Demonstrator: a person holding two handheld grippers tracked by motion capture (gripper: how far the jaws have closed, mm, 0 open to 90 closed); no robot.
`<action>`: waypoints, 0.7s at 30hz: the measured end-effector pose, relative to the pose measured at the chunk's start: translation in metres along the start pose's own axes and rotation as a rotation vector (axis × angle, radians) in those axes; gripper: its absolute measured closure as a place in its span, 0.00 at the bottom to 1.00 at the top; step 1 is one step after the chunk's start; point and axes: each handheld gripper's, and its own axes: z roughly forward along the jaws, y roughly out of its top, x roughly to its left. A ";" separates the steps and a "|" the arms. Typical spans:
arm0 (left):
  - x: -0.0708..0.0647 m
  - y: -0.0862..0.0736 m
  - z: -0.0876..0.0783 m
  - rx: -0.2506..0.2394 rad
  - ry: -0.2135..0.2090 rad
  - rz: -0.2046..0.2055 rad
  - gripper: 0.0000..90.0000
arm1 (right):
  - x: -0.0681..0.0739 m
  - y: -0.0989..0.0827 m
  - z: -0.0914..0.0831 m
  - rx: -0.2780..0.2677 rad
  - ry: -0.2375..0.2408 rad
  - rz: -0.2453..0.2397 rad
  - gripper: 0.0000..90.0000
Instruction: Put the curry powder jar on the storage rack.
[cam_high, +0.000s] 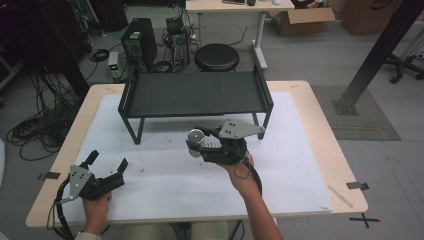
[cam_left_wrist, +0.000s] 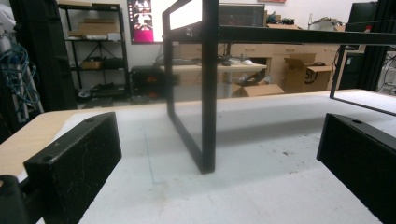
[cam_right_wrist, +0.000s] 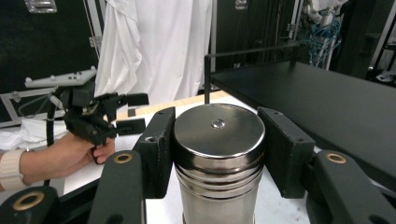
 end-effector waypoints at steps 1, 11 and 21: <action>0.000 0.000 0.000 0.000 0.000 0.000 0.00 | -0.001 0.002 0.001 -0.002 0.002 -0.002 0.54; 0.000 0.000 0.000 0.000 0.000 0.000 0.00 | -0.006 0.022 0.009 0.004 0.021 -0.018 0.54; 0.000 0.000 0.000 0.001 0.000 0.001 0.00 | -0.015 0.047 0.025 -0.001 0.039 -0.037 0.54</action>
